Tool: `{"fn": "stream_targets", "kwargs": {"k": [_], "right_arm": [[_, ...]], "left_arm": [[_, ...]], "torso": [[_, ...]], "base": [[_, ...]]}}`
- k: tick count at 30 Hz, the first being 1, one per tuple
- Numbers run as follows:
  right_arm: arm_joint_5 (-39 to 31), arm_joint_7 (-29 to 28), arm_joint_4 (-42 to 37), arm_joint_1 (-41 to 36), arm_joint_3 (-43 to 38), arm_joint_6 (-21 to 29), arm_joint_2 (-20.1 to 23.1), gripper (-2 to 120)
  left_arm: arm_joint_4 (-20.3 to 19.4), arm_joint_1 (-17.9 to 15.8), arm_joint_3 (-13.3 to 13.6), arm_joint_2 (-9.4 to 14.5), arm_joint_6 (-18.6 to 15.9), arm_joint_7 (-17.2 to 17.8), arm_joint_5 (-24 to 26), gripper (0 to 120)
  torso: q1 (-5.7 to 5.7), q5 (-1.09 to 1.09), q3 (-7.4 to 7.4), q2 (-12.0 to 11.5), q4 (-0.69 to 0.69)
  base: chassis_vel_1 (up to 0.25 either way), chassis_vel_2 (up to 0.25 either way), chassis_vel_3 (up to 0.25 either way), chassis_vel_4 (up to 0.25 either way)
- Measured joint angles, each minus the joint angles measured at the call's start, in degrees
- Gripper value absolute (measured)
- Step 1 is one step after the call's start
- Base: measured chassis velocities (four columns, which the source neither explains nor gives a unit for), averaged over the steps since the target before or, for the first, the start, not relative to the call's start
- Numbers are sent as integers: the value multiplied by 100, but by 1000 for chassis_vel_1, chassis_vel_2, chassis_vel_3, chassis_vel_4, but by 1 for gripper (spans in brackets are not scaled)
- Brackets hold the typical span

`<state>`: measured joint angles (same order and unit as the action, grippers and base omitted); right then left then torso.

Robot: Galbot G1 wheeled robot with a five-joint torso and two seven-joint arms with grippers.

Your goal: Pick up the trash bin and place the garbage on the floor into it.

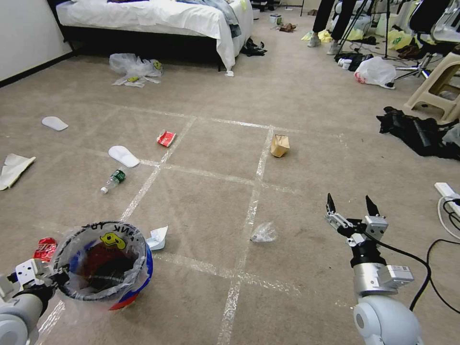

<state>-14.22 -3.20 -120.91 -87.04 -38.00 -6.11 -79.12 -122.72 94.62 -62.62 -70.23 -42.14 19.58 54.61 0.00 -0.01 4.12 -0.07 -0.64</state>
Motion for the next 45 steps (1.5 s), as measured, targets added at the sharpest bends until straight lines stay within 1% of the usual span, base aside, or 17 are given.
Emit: {"fn": "stream_targets", "kwargs": {"k": [23,26,27,28,29,30,31,33,34,35,36,37,38,39,40,41,45], "right_arm": [[90,-75,1,61,15,61,18,100],[-119,-354,-82,106,66,615,100,100],[-620,-666,-145,177,153,1228,209,100],[-620,-666,-145,177,153,1228,209,100],[-1082,-952,-165,276,250,1777,304,100],[-1319,-1120,-154,356,332,2070,356,100],[-1319,-1120,-154,356,332,2070,356,100],[-1953,-1524,-40,619,559,2903,511,100],[-1953,-1524,-40,619,559,2903,511,100],[-2360,-1724,52,772,703,3287,585,100],[-2360,-1724,52,772,703,3287,585,100],[-2973,-2061,250,1024,900,3715,669,100],[-2973,-2061,250,1024,900,3715,669,100],[-3736,-2484,577,1380,1170,4102,711,100],[-4143,-2764,878,1694,1344,4292,706,100],[-4143,-2764,878,1694,1344,4292,706,100],[-4673,-3237,1790,2453,1825,4527,549,100]], "left_arm": [[117,-27,-125,59,0,-15,41,1],[117,-28,-125,65,0,-15,47,1],[108,-23,-125,73,0,-15,49,1],[108,-23,-125,73,0,-15,49,1],[93,-20,-125,75,0,-16,50,1],[78,-16,-125,75,0,-16,50,1],[78,-16,-125,75,0,-16,50,1],[55,-9,-124,66,0,-16,47,1],[55,-9,-124,66,0,-16,47,1],[47,-9,-124,61,0,-15,47,1],[47,-9,-124,61,0,-15,47,1],[40,-10,-124,52,0,-13,44,1],[40,-10,-124,52,0,-13,44,1],[40,-11,-125,40,0,-10,41,1],[40,-12,-131,28,0,-6,33,1],[40,-12,-131,28,0,-6,33,1],[28,10,-156,-27,0,0,10,1]], "torso": [[0,0,0,0,0],[0,0,0,0,0],[0,0,0,0,-1],[0,0,0,0,-1],[0,0,0,0,-1],[0,0,0,0,-1],[0,0,0,0,-1],[0,0,0,0,-1],[0,0,0,0,-1],[0,0,0,0,-1],[0,0,0,0,-1],[0,0,0,0,-1],[0,0,0,0,-1],[0,0,0,0,0],[0,1,1,0,1],[0,1,1,0,1],[0,0,1,0,2]], "base": [[-33,30,34,-38],[0,0,0,0],[0,0,0,0],[0,0,0,0],[0,0,0,0],[0,0,0,0],[0,0,0,0],[0,0,0,0],[0,0,0,0],[0,0,0,0],[0,0,0,0],[0,0,0,0],[0,0,0,0],[0,0,0,0],[0,0,0,0],[0,0,0,0],[0,0,0,0]]}}
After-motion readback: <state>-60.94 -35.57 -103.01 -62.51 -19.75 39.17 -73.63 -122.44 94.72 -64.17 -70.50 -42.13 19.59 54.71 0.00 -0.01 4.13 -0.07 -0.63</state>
